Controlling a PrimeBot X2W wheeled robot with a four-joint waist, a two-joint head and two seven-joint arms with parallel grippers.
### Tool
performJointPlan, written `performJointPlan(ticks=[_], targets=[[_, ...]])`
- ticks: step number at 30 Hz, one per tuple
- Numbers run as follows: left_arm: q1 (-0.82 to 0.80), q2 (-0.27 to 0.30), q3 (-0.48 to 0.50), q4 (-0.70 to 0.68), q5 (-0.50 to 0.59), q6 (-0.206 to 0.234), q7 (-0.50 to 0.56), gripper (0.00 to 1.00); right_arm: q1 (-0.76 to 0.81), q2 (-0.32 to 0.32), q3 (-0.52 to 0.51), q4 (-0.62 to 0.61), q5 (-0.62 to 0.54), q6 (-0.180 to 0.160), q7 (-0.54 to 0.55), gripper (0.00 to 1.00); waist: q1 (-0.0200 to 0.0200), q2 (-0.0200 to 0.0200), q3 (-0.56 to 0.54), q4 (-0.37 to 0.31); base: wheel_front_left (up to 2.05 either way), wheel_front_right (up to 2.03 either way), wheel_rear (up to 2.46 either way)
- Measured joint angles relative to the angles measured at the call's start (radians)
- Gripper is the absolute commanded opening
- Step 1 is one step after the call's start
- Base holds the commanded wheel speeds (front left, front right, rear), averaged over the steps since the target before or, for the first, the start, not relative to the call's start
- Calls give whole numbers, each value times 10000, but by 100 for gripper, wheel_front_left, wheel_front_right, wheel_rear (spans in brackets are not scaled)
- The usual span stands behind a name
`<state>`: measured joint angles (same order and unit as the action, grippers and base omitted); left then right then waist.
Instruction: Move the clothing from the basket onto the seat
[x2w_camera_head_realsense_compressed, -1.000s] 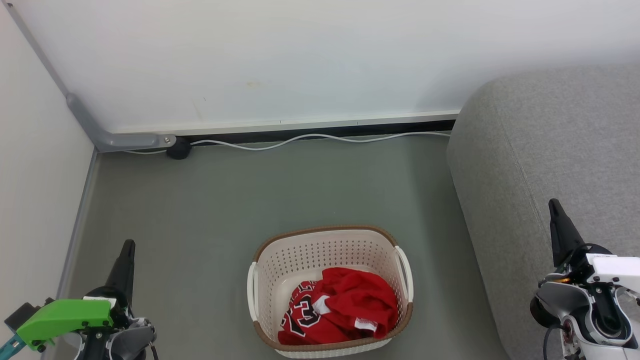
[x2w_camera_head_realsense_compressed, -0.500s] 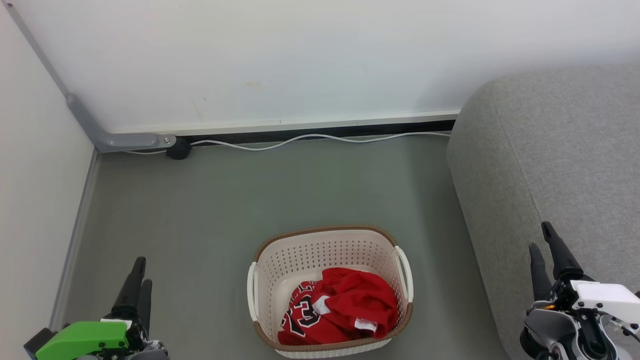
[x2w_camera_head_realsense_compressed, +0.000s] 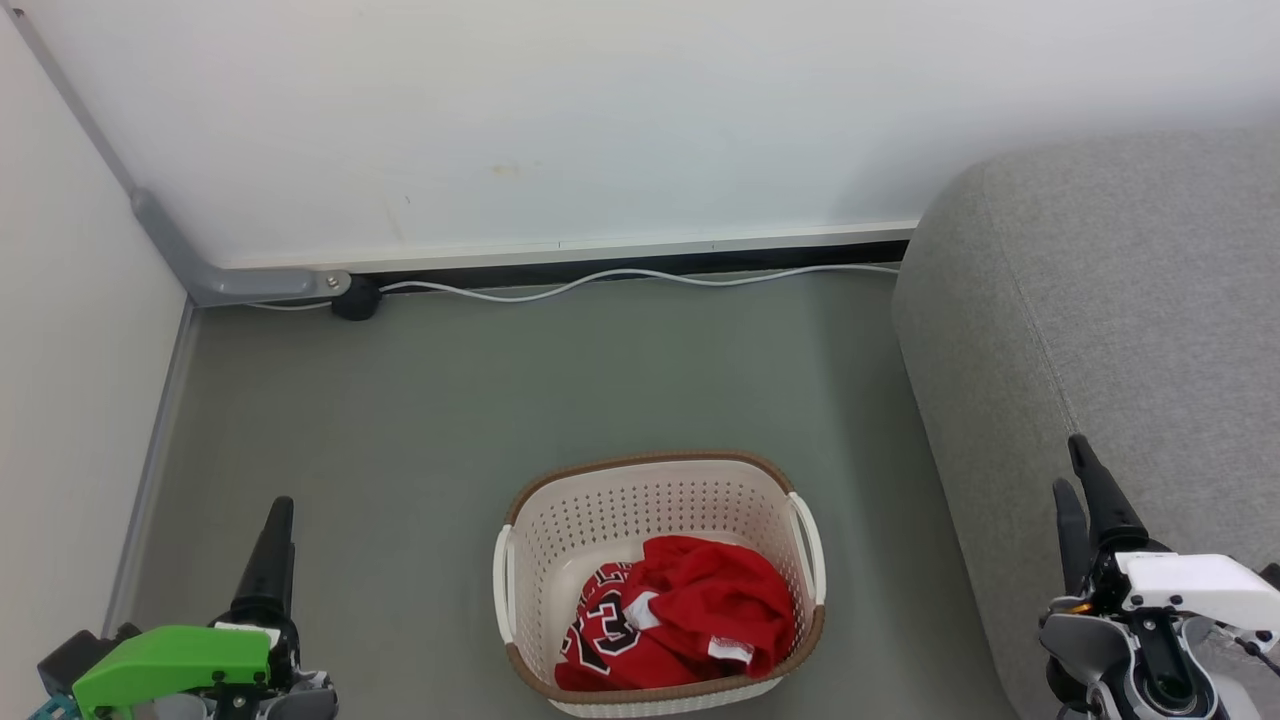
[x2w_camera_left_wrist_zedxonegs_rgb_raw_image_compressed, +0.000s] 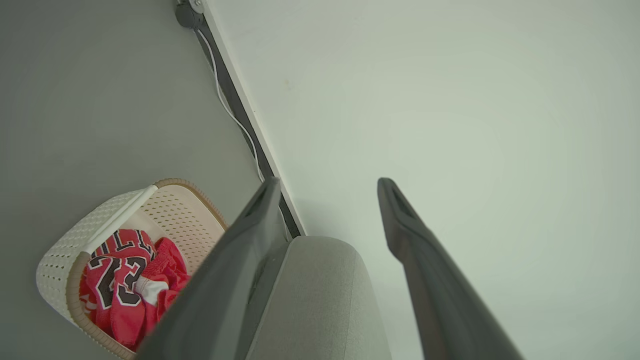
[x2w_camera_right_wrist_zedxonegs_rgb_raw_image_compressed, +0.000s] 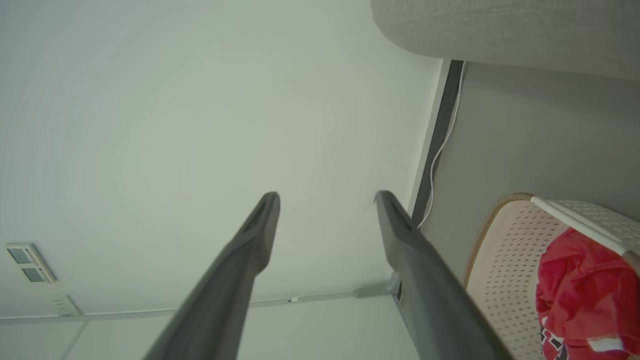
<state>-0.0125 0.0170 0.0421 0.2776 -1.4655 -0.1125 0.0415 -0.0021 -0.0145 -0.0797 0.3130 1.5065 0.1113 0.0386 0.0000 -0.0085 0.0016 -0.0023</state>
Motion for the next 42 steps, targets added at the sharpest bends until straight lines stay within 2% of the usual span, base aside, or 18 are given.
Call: performJointPlan(ticks=[11,32,42], targets=[[-2,100,-130,-493,1513,238,-301,100,-111,-29,272,-357,-1536,-192,-337,100,0,0,13,-16,0,0,0],[30,499,-1016,-1202,5739,863,-1064,100,-161,-180,1659,-708,-5281,-706,-1087,100,0,0,82,-42,0,0,0],[227,523,-1266,-1346,7311,1139,-1409,100,-161,-199,2128,-740,-6667,-970,-1415,100,0,0,93,-33,0,0,0]])
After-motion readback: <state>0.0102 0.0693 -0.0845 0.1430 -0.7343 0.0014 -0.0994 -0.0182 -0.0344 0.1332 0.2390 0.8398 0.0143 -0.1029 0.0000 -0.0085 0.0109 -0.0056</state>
